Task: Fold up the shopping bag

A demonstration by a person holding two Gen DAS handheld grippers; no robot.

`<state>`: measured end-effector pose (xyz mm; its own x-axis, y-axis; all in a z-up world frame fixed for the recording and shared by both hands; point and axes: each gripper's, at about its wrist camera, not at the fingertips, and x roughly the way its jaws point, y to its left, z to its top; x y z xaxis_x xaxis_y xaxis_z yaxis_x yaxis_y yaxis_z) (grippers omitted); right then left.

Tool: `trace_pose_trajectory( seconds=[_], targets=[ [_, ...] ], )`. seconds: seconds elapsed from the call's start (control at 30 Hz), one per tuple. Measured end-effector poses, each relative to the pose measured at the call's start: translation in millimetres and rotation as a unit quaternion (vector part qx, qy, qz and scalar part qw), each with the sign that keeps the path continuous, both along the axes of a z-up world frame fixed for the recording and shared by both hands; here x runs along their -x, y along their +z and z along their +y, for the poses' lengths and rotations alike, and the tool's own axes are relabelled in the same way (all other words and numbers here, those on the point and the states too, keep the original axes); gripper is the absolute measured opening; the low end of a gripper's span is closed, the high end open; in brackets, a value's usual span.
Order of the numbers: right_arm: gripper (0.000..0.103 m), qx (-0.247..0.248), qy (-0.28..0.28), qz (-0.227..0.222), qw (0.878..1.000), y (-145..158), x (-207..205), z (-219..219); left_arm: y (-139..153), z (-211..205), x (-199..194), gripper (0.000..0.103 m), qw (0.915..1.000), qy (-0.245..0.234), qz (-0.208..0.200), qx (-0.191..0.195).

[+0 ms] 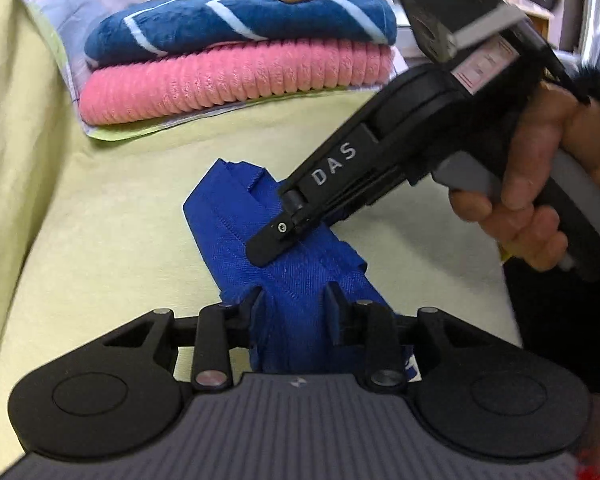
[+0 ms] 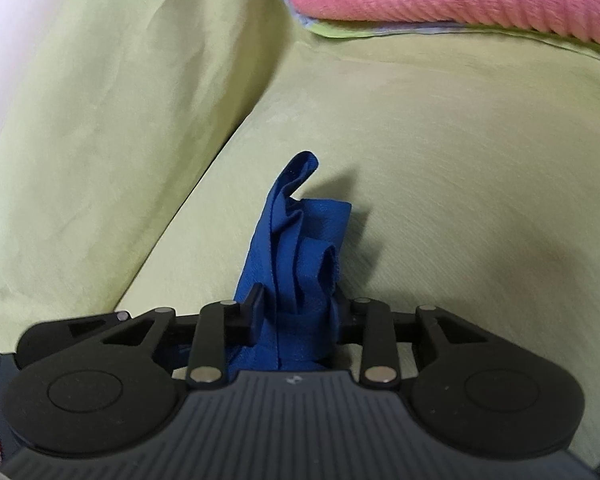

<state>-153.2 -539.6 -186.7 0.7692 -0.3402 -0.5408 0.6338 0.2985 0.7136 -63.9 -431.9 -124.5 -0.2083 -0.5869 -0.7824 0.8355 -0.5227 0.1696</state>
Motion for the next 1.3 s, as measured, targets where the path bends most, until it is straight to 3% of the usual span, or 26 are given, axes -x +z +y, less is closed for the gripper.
trace_pose_trajectory(
  seconds=[0.13,0.23,0.47,0.6,0.73,0.93,1.1,1.3],
  targets=[
    [0.027,-0.017,-0.038,-0.014,0.999,-1.9,29.8,7.1,0.2,-1.9,14.0,0.036,0.9995,-0.01,0.031,0.0],
    [0.027,-0.019,-0.083,-0.013,0.996,0.6,76.4,11.3,-0.8,-11.0,40.1,0.036,0.9984,-0.032,0.046,0.001],
    [0.027,-0.023,-0.192,-0.009,0.981,7.4,192.2,23.5,1.0,-37.3,144.2,0.036,0.9875,-0.132,0.086,-0.005],
    [0.027,-0.028,-0.272,0.018,0.962,8.3,285.0,48.2,-6.6,-40.5,235.4,0.036,0.9717,-0.215,0.096,-0.02],
    [0.027,-0.056,-0.354,0.061,0.932,-2.5,381.3,83.5,-28.3,-37.5,335.5,0.036,0.9496,-0.29,0.104,-0.057],
    [0.027,-0.118,-0.424,0.116,0.891,-37.5,489.3,121.9,-74.7,-17.1,461.4,0.036,0.9214,-0.356,0.097,-0.123],
    [0.027,-0.168,-0.43,0.169,0.871,-80.7,528.6,122.4,-125.1,-19.8,513.8,0.036,0.9135,-0.355,0.081,-0.181],
    [0.027,-0.221,-0.403,0.239,0.855,-120.4,524.9,103.2,-178.6,-26.8,533.6,0.036,0.9057,-0.349,0.059,-0.234]
  ],
)
